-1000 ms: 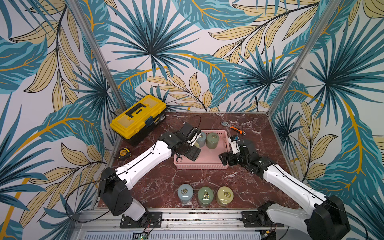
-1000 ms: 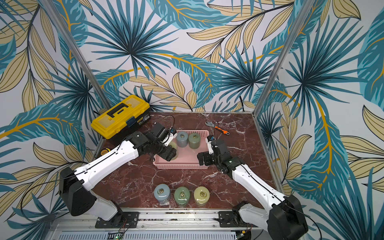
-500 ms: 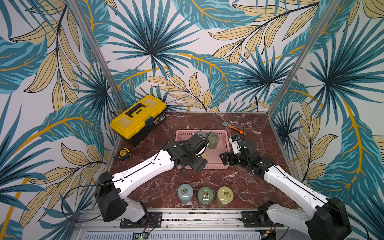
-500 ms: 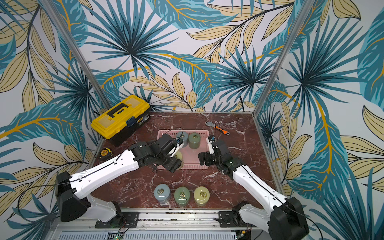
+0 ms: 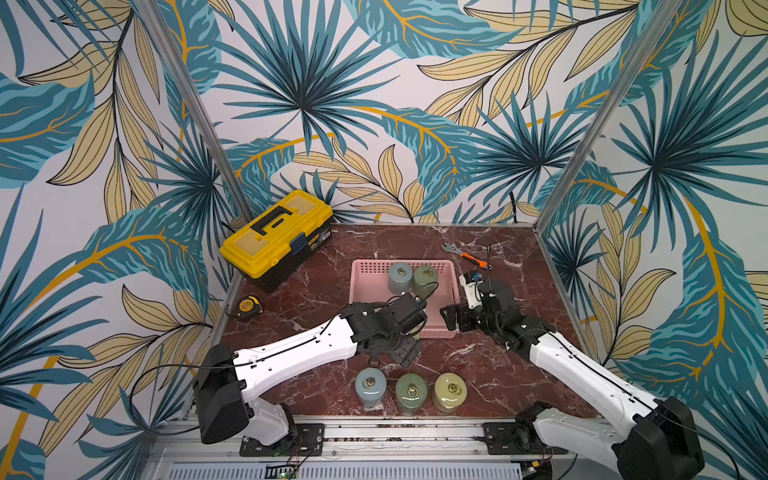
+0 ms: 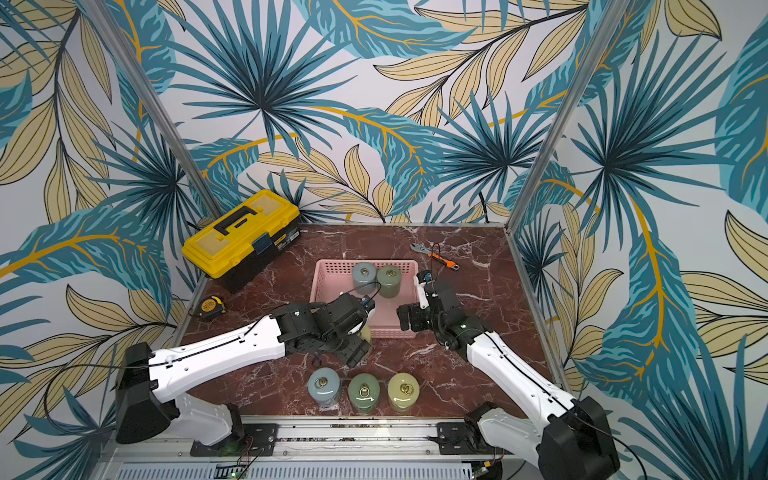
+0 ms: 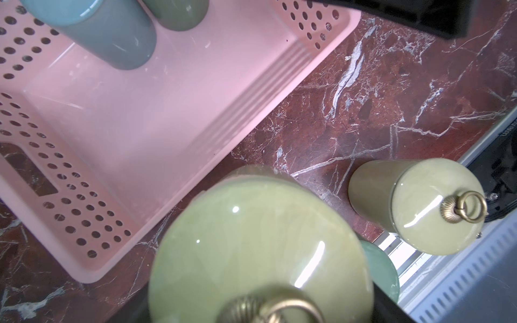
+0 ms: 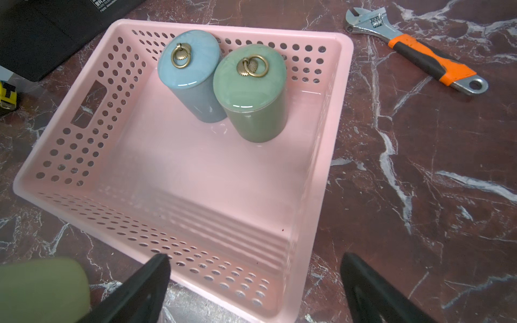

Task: Take the tea canister out of the basket
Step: Place the tea canister at the center of the board.

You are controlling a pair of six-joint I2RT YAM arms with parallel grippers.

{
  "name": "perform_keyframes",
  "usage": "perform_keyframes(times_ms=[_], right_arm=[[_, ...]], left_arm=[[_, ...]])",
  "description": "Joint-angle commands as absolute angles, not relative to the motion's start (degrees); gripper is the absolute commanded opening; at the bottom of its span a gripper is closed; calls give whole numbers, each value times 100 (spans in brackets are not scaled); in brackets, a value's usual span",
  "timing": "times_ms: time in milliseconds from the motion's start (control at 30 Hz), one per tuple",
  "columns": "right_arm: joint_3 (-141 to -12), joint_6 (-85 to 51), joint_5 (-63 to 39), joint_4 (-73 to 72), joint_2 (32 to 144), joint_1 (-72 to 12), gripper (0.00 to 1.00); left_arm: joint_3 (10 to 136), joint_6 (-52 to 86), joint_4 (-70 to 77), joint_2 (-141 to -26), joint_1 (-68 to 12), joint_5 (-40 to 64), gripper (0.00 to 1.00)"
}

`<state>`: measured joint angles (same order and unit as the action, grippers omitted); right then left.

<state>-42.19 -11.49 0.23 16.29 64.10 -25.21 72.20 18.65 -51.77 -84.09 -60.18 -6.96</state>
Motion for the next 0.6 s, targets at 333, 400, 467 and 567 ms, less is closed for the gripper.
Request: perform_keyframes(times_ms=[333,400,467,567], right_arm=[[-4044,-1142,393,1556,6160,-2514,99],[-4032,-1148,429,1556,6136,-2509,99],[-4016,-1158,490,1549,6107,-2514,99],[-4001,-1171,564,1547,6059,-2509,99]], left_arm=[[6974,2175,-4356,-8648,-6278,-853,45],[6929,2205,-4296,-8675,-6285,-861,45],[6876,2228,-4214,-8705,-6292,-861,45],[6808,2252,-4128,-8775,-6293,-844,45]])
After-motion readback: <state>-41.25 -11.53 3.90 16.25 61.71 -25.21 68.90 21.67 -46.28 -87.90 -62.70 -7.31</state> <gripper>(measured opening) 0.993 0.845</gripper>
